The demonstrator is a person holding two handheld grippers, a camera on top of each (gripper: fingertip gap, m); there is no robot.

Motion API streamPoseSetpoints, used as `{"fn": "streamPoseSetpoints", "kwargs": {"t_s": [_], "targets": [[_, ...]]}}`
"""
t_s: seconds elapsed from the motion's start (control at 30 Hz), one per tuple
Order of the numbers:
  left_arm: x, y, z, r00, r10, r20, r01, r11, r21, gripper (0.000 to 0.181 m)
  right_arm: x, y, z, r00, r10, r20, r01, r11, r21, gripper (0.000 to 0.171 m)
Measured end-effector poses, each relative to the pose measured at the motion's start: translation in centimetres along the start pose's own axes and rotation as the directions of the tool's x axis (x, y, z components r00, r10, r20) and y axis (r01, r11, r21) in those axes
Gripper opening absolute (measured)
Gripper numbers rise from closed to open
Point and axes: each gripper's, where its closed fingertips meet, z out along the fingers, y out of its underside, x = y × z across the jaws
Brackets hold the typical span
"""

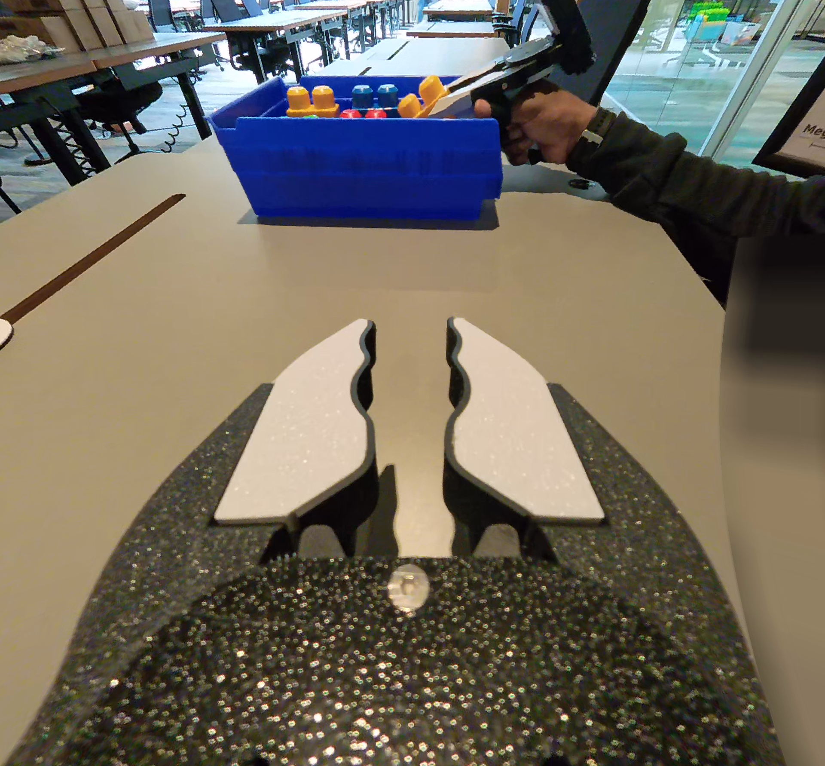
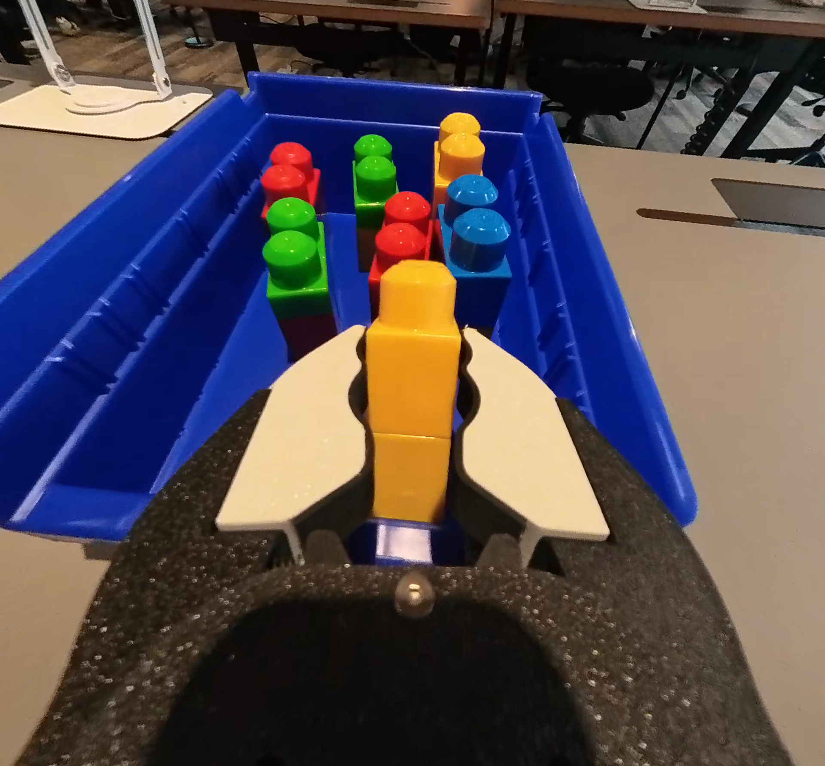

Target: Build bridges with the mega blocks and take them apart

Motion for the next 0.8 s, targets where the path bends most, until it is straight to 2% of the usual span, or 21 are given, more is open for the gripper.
{"fn": "streamPoseSetpoints", "kwargs": {"t_s": [0.23, 0.33, 0.4, 0.5, 0.57, 0.8], "targets": [[0.0, 0.2, 0.1, 1.000, 0.012, 0.004, -0.012, 1.000, -0.013, 0.029, -0.1, -0.2, -0.3, 0.999, -0.032, -0.007, 0.032, 0.999, 0.008, 0.037], [0.1, 0.2, 0.2, 1.000, 0.018, 0.003, -0.018, 1.000, -0.019, 0.029, -0.7, -1.4, -0.8, 0.998, -0.066, 0.017, 0.065, 0.994, 0.090, 0.037], [0.2, 0.2, 0.3, 1.000, 0.022, 0.002, -0.022, 1.000, -0.022, 0.029, -0.9, -1.8, -0.7, 0.998, -0.033, 0.044, 0.028, 0.993, 0.114, 0.037], [0.3, 0.3, 0.3, 1.000, 0.027, 0.001, -0.027, 0.999, -0.028, 0.029, -0.5, -0.2, 0.3, 0.998, -0.055, 0.017, 0.054, 0.998, 0.014, 0.037], [0.3, 0.3, 0.4, 1.000, 0.030, 0.002, -0.030, 0.999, -0.029, 0.029, -0.4, -0.1, 0.3, 0.998, -0.064, 0.007, 0.064, 0.998, 0.003, 0.037], [0.1, 0.5, 0.3, 1.000, 0.030, 0.010, -0.029, 0.999, -0.034, 0.029, 0.0, 0.4, -0.5, 0.999, 0.041, 0.009, -0.041, 0.997, -0.059, 0.037]]}}
